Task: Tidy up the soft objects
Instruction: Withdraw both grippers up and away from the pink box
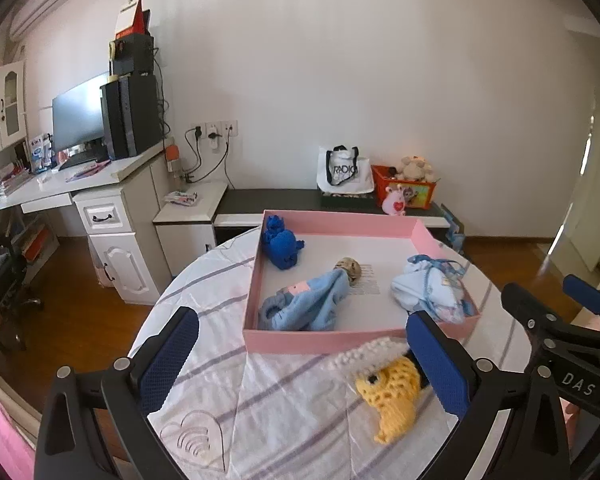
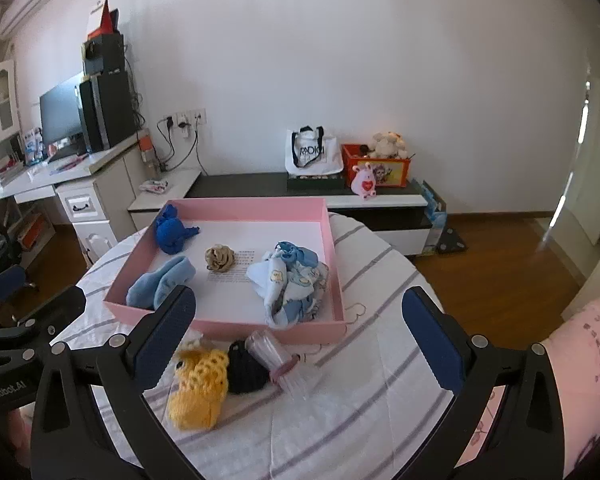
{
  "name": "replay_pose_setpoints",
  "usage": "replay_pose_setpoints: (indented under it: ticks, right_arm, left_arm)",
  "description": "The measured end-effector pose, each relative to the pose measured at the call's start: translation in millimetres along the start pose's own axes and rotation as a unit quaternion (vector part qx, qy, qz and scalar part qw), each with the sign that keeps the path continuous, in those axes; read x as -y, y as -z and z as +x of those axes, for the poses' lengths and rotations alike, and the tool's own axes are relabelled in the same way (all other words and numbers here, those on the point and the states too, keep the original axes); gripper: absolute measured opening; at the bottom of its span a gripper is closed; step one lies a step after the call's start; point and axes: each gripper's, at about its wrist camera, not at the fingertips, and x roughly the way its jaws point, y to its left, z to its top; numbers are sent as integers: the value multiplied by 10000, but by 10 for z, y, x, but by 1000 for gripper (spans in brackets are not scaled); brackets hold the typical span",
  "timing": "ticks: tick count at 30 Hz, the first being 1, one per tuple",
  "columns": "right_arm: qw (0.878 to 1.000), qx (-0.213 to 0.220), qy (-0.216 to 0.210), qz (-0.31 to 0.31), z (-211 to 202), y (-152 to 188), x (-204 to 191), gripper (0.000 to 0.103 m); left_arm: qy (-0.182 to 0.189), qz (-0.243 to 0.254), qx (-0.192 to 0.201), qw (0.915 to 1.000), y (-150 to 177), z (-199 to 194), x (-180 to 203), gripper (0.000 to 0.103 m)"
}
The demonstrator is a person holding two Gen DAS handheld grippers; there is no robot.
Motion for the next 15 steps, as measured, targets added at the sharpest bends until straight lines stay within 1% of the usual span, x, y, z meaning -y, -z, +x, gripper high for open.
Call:
replay_pose_setpoints:
  ticks: [9, 15]
  right_arm:
    - [9995, 328, -34, -9, -464, 137, 88, 103]
    - [9988, 482, -36, -97, -699, 227, 61, 103]
  left_arm:
    - [-59, -12, 303, 9995, 221, -540, 114, 103]
    - [-101, -13, 489, 9988, 366, -851, 174, 103]
